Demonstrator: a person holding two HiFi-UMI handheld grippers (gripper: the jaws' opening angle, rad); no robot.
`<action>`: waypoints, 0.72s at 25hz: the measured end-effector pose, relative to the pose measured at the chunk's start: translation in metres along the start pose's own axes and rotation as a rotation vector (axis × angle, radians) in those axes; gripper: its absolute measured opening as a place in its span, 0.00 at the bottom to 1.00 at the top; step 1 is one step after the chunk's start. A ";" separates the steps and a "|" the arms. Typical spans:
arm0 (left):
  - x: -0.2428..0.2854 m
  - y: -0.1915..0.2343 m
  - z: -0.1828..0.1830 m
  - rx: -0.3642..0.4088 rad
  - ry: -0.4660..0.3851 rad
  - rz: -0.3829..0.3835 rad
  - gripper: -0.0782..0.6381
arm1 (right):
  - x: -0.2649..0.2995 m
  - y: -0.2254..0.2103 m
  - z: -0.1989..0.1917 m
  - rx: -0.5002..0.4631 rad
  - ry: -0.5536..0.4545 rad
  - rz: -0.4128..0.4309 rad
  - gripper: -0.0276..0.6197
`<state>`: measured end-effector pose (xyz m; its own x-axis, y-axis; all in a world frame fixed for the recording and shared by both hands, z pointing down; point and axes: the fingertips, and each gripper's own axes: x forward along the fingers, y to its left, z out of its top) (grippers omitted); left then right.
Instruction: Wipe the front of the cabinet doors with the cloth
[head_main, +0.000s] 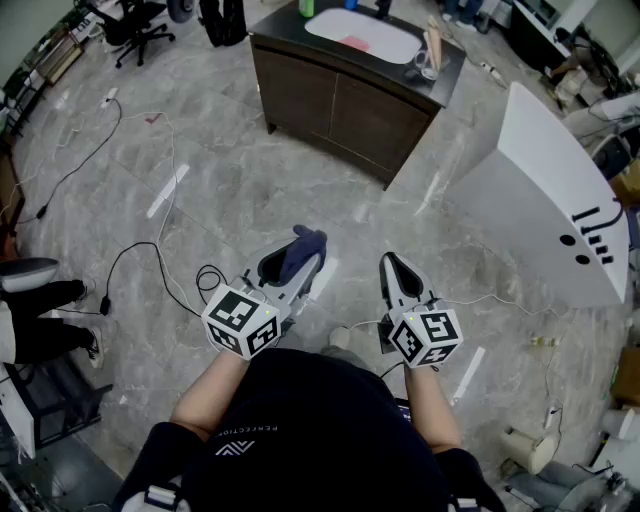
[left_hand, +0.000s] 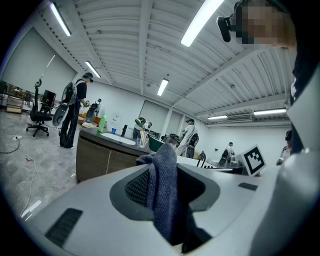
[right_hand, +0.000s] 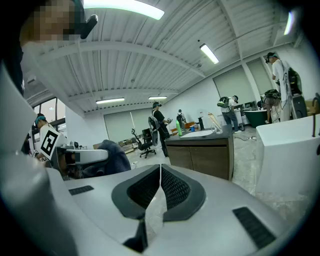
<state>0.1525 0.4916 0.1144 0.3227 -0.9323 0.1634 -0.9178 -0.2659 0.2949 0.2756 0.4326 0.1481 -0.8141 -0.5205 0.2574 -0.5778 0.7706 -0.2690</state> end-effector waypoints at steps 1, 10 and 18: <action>0.000 0.000 0.000 0.000 0.000 0.000 0.29 | 0.001 -0.001 0.000 0.001 0.000 0.002 0.10; -0.009 0.020 0.000 -0.029 -0.007 0.017 0.29 | 0.017 0.008 -0.002 0.001 0.014 0.005 0.10; -0.018 0.055 0.001 -0.055 -0.004 0.019 0.29 | 0.050 0.020 0.001 0.043 0.012 0.005 0.10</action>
<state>0.0959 0.4937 0.1265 0.3048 -0.9378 0.1660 -0.9094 -0.2348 0.3434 0.2234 0.4213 0.1543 -0.8164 -0.5121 0.2670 -0.5759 0.7563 -0.3103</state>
